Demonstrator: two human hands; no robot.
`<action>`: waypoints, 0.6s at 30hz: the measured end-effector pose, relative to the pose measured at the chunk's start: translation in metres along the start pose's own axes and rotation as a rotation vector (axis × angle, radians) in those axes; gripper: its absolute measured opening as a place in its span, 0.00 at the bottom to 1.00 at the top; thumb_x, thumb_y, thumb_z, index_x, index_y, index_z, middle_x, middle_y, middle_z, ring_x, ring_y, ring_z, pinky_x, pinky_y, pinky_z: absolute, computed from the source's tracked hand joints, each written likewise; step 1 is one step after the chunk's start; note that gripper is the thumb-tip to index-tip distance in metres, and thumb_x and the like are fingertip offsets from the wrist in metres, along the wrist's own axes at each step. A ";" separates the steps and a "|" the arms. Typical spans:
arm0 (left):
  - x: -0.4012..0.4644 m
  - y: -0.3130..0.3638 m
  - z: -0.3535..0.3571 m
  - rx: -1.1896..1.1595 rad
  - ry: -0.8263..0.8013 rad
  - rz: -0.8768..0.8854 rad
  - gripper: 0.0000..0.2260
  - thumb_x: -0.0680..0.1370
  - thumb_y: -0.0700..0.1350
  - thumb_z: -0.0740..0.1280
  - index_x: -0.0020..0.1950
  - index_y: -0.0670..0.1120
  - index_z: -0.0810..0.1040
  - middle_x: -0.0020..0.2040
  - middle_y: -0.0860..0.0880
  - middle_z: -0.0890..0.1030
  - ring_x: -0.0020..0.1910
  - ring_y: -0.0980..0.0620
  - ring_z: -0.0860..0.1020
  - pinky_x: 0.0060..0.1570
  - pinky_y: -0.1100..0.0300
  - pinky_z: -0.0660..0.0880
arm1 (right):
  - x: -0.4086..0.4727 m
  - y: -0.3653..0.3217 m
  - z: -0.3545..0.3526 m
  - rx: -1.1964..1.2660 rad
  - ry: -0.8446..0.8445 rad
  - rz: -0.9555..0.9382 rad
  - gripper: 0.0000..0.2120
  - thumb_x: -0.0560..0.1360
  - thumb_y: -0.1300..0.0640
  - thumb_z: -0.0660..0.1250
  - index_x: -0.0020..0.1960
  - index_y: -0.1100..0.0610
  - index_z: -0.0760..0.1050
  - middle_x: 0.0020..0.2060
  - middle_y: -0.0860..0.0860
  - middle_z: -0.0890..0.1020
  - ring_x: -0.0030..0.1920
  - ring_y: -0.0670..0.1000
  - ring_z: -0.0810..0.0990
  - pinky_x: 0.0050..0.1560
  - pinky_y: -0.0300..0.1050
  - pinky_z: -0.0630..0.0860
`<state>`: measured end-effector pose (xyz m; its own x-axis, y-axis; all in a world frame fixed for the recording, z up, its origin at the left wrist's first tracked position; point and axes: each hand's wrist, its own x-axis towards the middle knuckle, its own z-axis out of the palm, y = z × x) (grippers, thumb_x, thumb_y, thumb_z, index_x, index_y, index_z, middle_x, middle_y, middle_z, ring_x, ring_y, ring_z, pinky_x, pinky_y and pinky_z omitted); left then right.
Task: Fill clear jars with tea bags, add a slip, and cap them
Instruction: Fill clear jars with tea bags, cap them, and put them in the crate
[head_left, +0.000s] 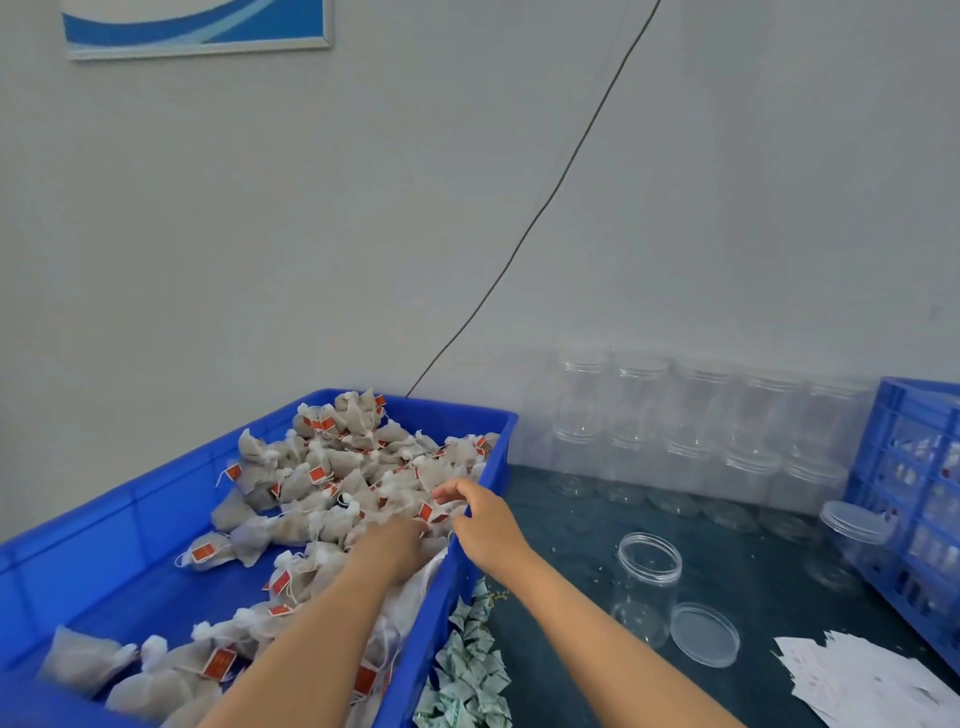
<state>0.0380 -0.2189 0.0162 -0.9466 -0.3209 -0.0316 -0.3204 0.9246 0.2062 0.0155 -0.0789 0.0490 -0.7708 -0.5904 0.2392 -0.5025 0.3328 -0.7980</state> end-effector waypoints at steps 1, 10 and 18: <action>0.000 0.001 -0.001 -0.020 0.015 0.006 0.21 0.81 0.60 0.56 0.63 0.47 0.76 0.59 0.46 0.80 0.56 0.46 0.79 0.47 0.57 0.71 | 0.000 0.001 0.000 -0.044 -0.015 -0.003 0.19 0.77 0.69 0.55 0.61 0.54 0.74 0.59 0.48 0.78 0.59 0.46 0.75 0.54 0.32 0.69; 0.002 0.003 -0.033 -0.758 0.199 -0.254 0.04 0.74 0.38 0.68 0.45 0.38 0.77 0.38 0.41 0.80 0.32 0.50 0.79 0.33 0.59 0.76 | -0.001 0.003 -0.007 -0.056 -0.053 0.006 0.17 0.78 0.65 0.58 0.65 0.53 0.71 0.61 0.47 0.76 0.59 0.46 0.74 0.58 0.39 0.71; -0.021 0.007 -0.055 -0.923 0.351 0.008 0.03 0.72 0.37 0.71 0.42 0.41 0.78 0.36 0.44 0.79 0.34 0.50 0.76 0.38 0.60 0.74 | 0.010 -0.013 -0.010 0.232 -0.042 0.067 0.24 0.80 0.43 0.58 0.72 0.53 0.62 0.61 0.50 0.74 0.59 0.47 0.72 0.54 0.38 0.66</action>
<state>0.0574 -0.2169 0.0723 -0.8361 -0.4962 0.2341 -0.0182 0.4515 0.8921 0.0102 -0.0821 0.0669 -0.7797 -0.6048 0.1623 -0.3440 0.1971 -0.9181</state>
